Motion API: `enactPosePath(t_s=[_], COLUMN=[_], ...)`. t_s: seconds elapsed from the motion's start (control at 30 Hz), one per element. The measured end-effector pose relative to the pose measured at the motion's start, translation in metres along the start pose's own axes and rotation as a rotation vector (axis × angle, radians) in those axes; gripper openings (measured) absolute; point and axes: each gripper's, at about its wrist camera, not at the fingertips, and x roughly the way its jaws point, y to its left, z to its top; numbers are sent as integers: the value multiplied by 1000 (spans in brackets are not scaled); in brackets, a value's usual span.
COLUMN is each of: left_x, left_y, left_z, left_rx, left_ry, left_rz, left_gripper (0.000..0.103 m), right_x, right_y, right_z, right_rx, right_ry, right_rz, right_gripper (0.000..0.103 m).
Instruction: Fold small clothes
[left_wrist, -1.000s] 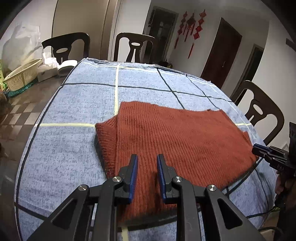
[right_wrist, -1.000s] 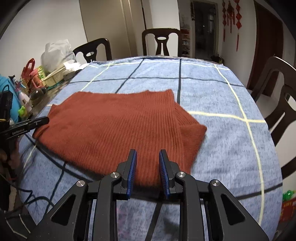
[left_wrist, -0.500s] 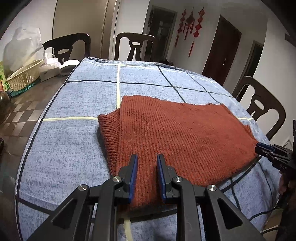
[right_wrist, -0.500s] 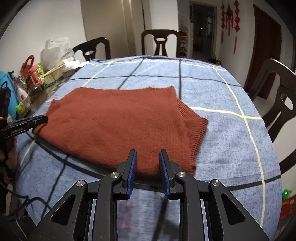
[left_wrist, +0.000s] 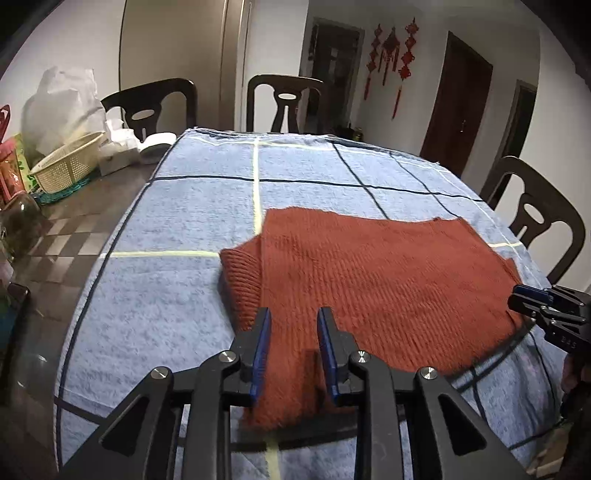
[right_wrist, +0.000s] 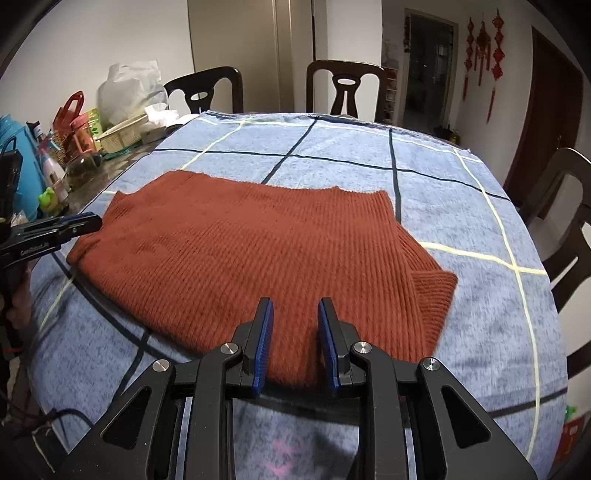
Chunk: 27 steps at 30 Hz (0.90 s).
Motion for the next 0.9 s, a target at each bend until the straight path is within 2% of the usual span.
enactPosePath(t_s=[0.17, 0.43, 0.7, 0.9], left_x=[9, 16, 21, 31], left_y=[5, 18, 31, 48], left_z=[0, 0, 4, 7], left_rx=[-12, -44, -101, -191], left_ry=[21, 34, 46, 57], left_rz=[30, 61, 25, -27], left_gripper=[28, 37, 39, 46], right_x=[7, 13, 29, 32], right_y=[6, 26, 33, 31], right_z=[4, 14, 17, 19], right_rx=[-14, -65, -94, -79], right_ry=[6, -10, 11, 10], right_rz=[16, 86, 72, 85], right_gripper=[26, 25, 25, 26])
